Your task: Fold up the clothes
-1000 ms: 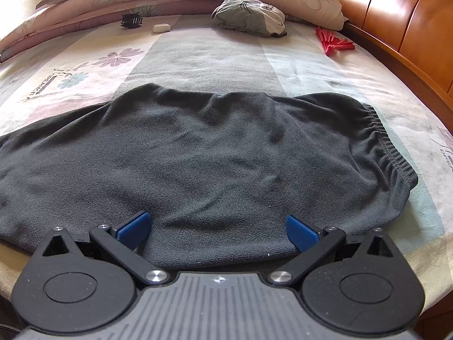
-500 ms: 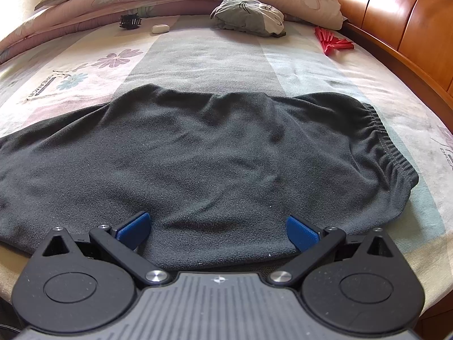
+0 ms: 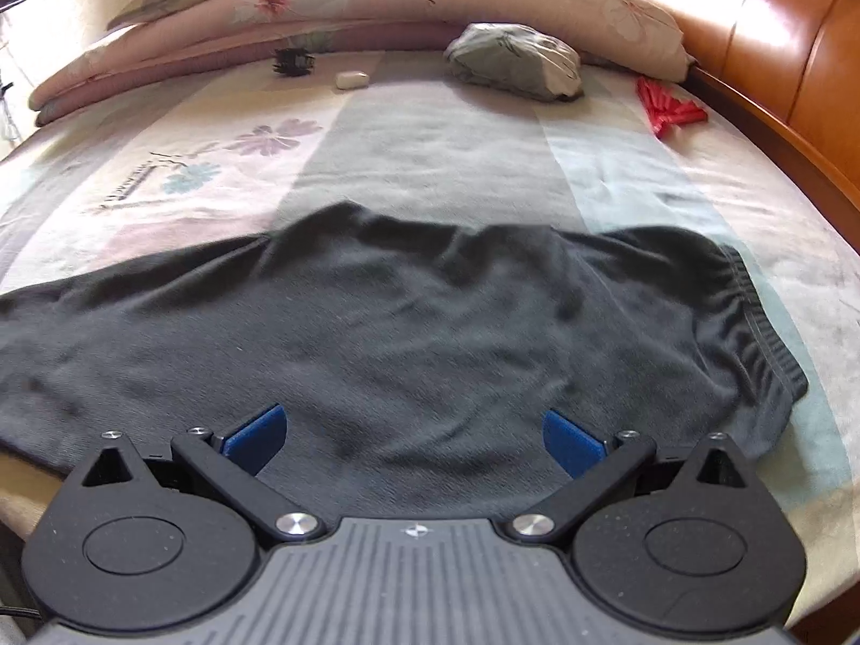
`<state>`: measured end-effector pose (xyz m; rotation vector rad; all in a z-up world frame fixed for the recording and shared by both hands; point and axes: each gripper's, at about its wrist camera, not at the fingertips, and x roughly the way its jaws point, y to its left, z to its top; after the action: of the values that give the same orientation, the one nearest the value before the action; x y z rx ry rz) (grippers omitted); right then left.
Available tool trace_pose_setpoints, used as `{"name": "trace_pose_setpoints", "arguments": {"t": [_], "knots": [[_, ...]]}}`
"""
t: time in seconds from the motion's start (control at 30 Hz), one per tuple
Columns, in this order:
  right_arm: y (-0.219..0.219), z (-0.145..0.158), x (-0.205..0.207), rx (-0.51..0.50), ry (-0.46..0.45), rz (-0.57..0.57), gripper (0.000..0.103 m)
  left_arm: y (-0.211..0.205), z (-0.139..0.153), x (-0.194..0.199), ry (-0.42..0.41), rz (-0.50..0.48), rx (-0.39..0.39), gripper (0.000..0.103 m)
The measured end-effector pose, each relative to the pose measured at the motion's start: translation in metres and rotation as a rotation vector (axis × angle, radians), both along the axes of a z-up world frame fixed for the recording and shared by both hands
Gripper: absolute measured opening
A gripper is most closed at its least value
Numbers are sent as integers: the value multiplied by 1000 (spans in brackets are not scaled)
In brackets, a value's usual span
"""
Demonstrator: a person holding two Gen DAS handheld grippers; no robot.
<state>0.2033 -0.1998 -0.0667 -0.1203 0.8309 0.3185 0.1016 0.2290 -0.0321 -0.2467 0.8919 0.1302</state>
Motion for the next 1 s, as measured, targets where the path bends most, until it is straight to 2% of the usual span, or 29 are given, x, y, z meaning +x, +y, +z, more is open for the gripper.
{"name": "trace_pose_setpoints", "arguments": {"t": [0.13,0.2,0.37,0.53,0.63,1.0], "knots": [[29,-7,2,-37,3,97,103,-36,0,9,-4,-61,-11,94],[34,-19,-1,-44,47,128,103,-54,0,14,-6,-91,-16,94],[14,-19,-15,-6,40,155,103,-99,0,26,-11,-168,-30,94],[-12,-9,-2,25,24,49,103,-132,-3,37,-5,-218,-49,94],[-18,-15,7,11,53,-3,103,-143,-10,43,11,-240,-74,94],[-18,-26,4,-6,59,-1,103,-158,-48,41,86,-239,-128,95]]}}
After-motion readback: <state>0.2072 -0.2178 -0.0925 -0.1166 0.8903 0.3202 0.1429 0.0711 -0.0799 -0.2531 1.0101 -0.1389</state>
